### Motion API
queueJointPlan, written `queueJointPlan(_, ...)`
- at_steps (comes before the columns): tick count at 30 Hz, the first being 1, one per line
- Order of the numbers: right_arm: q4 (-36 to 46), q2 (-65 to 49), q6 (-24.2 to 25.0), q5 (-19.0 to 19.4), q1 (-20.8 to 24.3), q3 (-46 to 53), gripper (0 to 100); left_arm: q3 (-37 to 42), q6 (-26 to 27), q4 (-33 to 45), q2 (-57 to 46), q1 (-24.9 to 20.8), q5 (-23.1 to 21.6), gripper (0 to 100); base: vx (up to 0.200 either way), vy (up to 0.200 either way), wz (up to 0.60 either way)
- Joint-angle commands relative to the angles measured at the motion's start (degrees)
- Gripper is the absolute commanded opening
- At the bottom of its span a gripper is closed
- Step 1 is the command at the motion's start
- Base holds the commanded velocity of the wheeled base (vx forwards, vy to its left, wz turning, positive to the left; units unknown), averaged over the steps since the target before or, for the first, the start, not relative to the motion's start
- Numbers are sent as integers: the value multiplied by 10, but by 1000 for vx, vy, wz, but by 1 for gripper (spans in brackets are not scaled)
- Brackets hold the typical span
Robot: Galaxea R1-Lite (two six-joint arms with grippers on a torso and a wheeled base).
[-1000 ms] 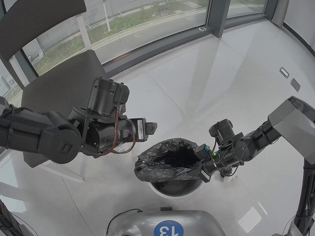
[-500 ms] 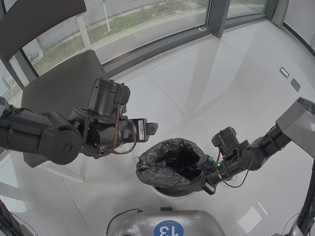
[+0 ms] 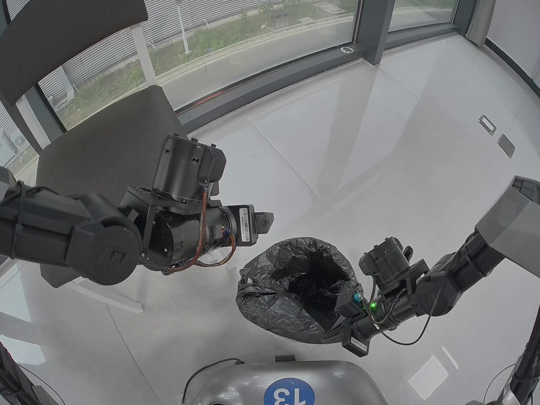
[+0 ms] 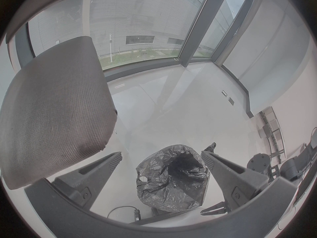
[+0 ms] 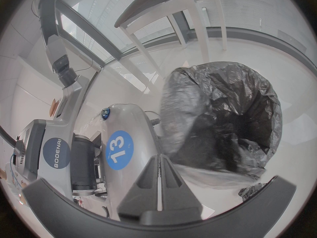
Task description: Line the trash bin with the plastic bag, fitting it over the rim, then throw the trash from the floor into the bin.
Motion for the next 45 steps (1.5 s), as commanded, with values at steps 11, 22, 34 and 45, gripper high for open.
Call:
queueJointPlan(11,-2,-22,6,-1,34,24,0,1,0,-1,0,0,0,100,0,0,0)
queueJointPlan(22,-1,-30,12,0,-10,-43,100,2,-1,1,-3,0,5,100,0,0,0)
queueJointPlan(34,0,-7,7,0,19,-29,100,9,-1,0,-3,0,5,100,0,0,0)
queueJointPlan(45,-3,64,0,0,16,-52,100,12,0,-1,-3,1,5,100,0,0,0)
